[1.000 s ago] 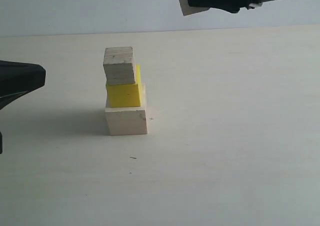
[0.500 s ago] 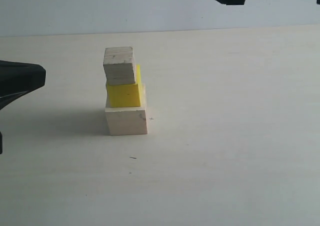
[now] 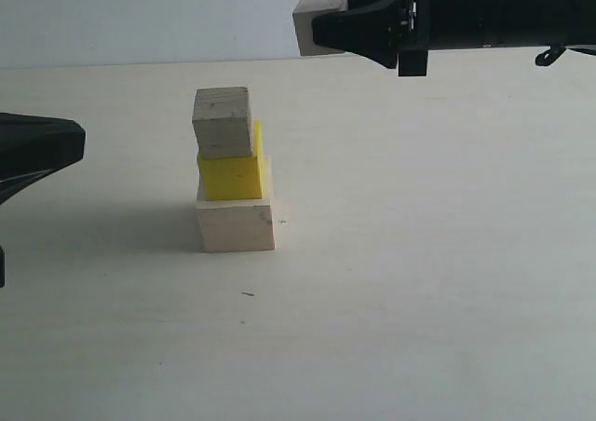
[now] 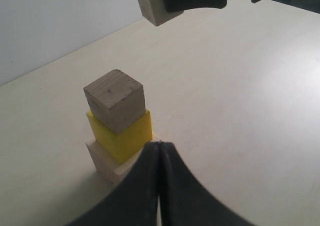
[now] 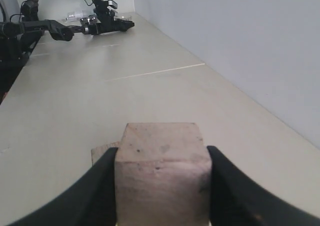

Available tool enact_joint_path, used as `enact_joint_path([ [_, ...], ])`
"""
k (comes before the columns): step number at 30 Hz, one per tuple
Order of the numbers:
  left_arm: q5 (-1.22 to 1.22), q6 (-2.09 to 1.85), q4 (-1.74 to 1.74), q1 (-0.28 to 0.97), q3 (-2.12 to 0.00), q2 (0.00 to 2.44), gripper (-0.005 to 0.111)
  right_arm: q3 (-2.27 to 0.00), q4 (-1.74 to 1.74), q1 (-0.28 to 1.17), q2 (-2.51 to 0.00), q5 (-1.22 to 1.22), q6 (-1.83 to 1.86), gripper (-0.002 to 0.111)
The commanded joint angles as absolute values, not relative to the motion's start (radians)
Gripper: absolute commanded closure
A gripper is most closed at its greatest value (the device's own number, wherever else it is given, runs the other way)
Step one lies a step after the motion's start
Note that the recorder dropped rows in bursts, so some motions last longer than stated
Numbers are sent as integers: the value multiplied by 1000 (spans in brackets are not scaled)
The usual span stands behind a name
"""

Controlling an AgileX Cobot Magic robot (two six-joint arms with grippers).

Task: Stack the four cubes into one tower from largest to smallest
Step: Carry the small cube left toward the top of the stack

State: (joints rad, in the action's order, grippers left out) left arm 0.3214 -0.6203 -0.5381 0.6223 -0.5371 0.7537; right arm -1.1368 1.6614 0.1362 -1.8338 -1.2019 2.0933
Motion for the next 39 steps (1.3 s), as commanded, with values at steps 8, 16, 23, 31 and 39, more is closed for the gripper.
enact_joint_path([
  [8,311,-613,-525,628,-536,746,107,-1194,1634,275,-1830,-1221,2108,108],
  [16,309,-613,-509,628,-536,746,107,-1263,1630,314,-1852,-1221,2103,108],
  [23,307,-613,-508,628,-536,746,107,-1313,1637,314,-1938,-1221,2101,108],
  [31,309,-613,-508,628,-536,746,107,-1364,1635,321,-1998,-1221,2094,108],
  [39,309,-613,-500,628,-536,746,107,-1364,1623,344,-2010,-1221,2094,108],
])
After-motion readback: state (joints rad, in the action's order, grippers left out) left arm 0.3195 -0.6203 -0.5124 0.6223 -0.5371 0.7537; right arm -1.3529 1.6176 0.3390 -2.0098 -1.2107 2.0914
